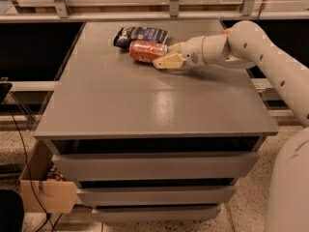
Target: Move coke can near blue chip bag
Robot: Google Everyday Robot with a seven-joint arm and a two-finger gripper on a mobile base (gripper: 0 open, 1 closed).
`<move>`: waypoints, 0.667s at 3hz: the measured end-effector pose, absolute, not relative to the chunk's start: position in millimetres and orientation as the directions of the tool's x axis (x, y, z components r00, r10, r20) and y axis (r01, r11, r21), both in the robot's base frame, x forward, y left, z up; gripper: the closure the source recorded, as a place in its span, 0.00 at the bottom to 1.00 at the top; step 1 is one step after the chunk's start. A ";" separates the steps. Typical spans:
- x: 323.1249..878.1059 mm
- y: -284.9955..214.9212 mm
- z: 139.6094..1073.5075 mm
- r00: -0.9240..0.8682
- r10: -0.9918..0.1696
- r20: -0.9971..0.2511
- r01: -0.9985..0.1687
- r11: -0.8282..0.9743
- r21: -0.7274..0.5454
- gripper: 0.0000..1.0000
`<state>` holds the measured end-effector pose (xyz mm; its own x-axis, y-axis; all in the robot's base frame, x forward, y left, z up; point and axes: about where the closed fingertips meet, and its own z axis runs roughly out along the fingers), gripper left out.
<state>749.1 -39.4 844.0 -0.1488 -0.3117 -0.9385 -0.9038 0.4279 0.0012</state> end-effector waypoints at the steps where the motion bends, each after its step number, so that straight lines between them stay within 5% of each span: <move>1: 751.6 -35.3 844.6 -0.150 -0.305 -0.940 -0.909 0.416 0.010 0.36; 2: 752.0 -32.0 844.4 -0.153 -0.299 -0.942 -0.913 0.408 0.018 0.13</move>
Offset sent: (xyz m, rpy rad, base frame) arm 0.0034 0.0038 0.0026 0.0259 0.0139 0.0203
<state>752.0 -32.0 844.4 -0.1527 -0.2987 -0.9420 -0.9126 0.4083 0.0184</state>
